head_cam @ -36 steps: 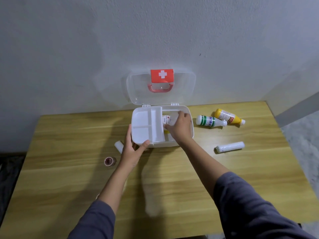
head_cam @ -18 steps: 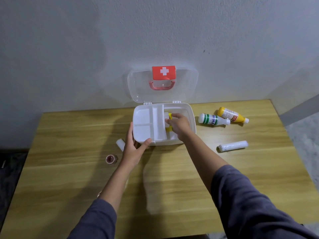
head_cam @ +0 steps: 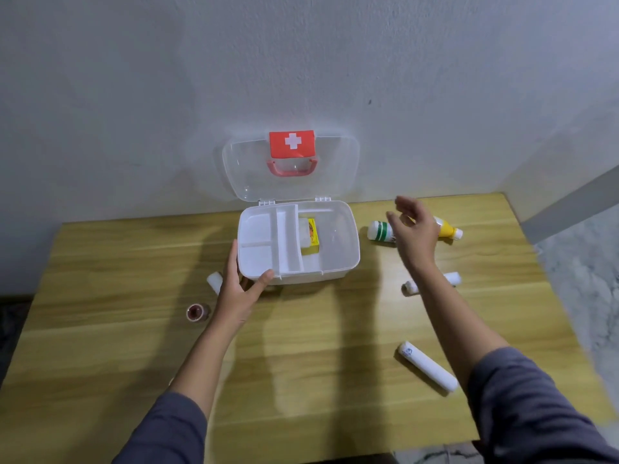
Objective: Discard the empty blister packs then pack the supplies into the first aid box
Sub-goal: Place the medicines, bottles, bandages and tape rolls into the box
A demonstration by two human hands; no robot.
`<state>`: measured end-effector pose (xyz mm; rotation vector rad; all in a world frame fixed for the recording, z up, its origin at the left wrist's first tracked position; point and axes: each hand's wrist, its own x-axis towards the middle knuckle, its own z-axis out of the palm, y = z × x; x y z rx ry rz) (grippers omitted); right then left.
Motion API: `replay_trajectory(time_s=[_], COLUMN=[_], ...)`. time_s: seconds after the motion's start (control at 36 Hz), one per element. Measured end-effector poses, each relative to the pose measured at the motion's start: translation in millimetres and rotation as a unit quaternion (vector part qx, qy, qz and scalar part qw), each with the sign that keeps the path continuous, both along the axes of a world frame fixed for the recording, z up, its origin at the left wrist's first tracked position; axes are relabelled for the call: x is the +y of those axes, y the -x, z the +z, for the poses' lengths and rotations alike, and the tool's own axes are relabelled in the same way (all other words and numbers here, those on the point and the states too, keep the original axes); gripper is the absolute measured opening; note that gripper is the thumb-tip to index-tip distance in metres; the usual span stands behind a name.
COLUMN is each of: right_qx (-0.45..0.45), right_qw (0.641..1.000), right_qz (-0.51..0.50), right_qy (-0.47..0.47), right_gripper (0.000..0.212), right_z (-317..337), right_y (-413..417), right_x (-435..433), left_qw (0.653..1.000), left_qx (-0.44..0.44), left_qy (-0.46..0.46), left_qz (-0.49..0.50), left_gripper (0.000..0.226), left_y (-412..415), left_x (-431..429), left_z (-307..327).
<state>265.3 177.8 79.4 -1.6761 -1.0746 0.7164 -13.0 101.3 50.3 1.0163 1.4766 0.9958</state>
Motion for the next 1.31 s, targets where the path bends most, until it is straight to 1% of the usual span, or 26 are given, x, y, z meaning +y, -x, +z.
replay_trajectory(time_s=[0.08, 0.14, 0.19, 0.31, 0.44, 0.47, 0.5, 0.56, 0.58, 0.64, 0.69, 0.75, 0.81, 0.86, 0.94, 1.0, 1.14, 1.22, 1.31], right_qx=[-0.117, -0.207, -0.28, -0.33, -0.352, -0.346, -0.325, -0.254, -0.222, -0.171, -0.155, -0.182, -0.228, -0.28, -0.36, -0.378, -0.37, -0.387, -0.388], right_qw=[0.986, 0.959, 0.931, 0.905, 0.894, 0.9, 0.914, 0.95, 0.963, 0.975, 0.976, 0.965, 0.944, 0.913, 0.853, 0.832, 0.819, 0.813, 0.823], right_qz=[0.06, 0.127, 0.17, 0.186, 0.191, 0.184, 0.17, 0.138, 0.13, 0.135, 0.155, 0.188, 0.24, 0.291, 0.356, 0.375, 0.391, 0.391, 0.38], right_qy=[0.103, 0.148, 0.162, 0.193, 0.201, 0.191, 0.173, 0.116, 0.086, 0.032, -0.007, -0.019, 0.005, 0.055, 0.124, 0.158, 0.196, 0.19, 0.167], right_gripper=[0.044, 0.049, 0.05, 0.047, 0.044, 0.044, 0.042, 0.04, 0.04, 0.041, 0.039, 0.04, 0.042, 0.042, 0.044, 0.042, 0.028, 0.026, 0.023], right_z=[-21, -33, -42, -51, -50, -48, -45, -36, -29, -13, 5, 23, 37, 45, 44, 40, 35, 33, 29], right_y=[-25, -33, -34, -31, -26, -25, -23, -20, -17, -11, -2, 7, 18, 31, 53, 63, 82, 92, 98], right_x=[3, 5, 7, 4, -11, -15, -18, -24, -27, -31, -34, -36, -35, -30, -23, -19, -16, -18, -18], left_qw=[1.0, 1.0, 1.0, 1.0, 1.0, 1.0, 1.0, 1.0, 1.0, 1.0, 1.0, 1.0, 1.0, 1.0, 1.0, 1.0, 1.0, 1.0, 1.0], left_qx=[0.004, 0.007, 0.01, 0.01, 0.015, 0.016, 0.016, 0.017, 0.016, 0.01, 0.009, 0.013, 0.012, 0.011, 0.005, 0.006, 0.006, 0.005, 0.002], left_qy=[0.004, 0.004, 0.001, -0.002, -0.002, 0.001, 0.003, 0.007, 0.008, 0.004, 0.0, -0.001, 0.0, 0.002, 0.005, 0.006, 0.013, 0.015, 0.016], left_qz=[0.0, 0.004, 0.006, 0.01, 0.006, 0.005, 0.004, 0.001, 0.0, 0.003, 0.002, -0.001, 0.002, 0.002, 0.001, -0.004, -0.008, -0.009, -0.007], left_gripper=[0.087, 0.086, 0.085, 0.085, 0.086, 0.087, 0.089, 0.095, 0.096, 0.09, 0.085, 0.085, 0.085, 0.086, 0.086, 0.087, 0.088, 0.089, 0.088], left_y=[0, 0, -1, -3, -2, -1, 0, 0, 0, -1, -2, -1, 0, 0, 1, 2, 4, 5, 4], left_x=[0, 0, 0, 0, 2, 1, 1, 1, 0, 0, 0, 0, 0, 1, 1, 1, 0, 0, 1], left_z=[-1, -2, -1, 0, -2, -2, -3, -2, -1, 0, 1, 0, -1, -1, -2, -3, -4, -5, -4])
